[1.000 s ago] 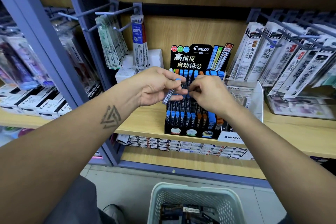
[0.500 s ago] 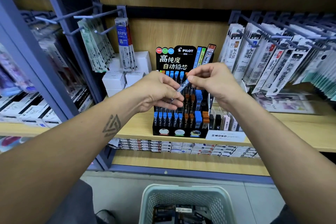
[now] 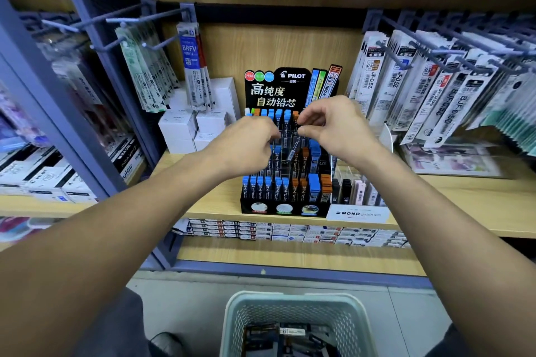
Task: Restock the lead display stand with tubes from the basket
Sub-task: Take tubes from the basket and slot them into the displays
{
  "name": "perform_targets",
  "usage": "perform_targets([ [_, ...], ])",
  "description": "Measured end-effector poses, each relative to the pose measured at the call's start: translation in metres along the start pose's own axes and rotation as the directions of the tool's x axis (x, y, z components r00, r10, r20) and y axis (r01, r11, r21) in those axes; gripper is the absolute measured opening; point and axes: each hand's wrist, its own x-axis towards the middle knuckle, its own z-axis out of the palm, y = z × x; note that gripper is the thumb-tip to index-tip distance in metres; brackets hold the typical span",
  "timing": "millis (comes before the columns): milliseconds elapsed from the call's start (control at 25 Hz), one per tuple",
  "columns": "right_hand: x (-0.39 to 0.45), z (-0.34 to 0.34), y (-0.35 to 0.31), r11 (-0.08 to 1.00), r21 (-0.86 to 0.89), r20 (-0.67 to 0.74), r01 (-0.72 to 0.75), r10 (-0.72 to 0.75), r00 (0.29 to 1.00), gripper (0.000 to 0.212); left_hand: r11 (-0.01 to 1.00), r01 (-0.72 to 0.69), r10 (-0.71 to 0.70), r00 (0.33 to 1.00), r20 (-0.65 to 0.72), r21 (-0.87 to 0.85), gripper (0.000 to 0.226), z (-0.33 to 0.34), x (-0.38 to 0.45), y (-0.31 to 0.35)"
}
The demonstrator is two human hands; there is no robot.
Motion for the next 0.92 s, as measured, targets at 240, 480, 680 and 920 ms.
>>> perform_targets([
  [240,-0.001,0.024,-0.001,0.982,-0.172,0.047,0.081,-0.074,0.996,0.008,0.987,-0.08,0.046,0.973,0.228,0.142,0.055,0.015,-0.006,-0.006],
  [480,-0.004,0.041,-0.003,0.938,-0.328,0.107,0.116,-0.085,0.991,0.008,0.98,-0.098,0.053,0.967,0.248,0.172,0.053,0.015,-0.005,-0.009],
  [680,-0.004,0.041,-0.002,0.923,-0.36,0.098,0.137,-0.109,0.989,0.013,0.981,-0.096,0.053,0.969,0.243,0.168,0.051,0.017,-0.004,-0.012],
  [920,-0.01,0.016,0.001,0.971,-0.234,-0.053,0.057,-0.071,0.996,0.012,0.983,-0.074,0.053,0.991,0.123,0.166,0.042,0.008,-0.009,-0.003],
])
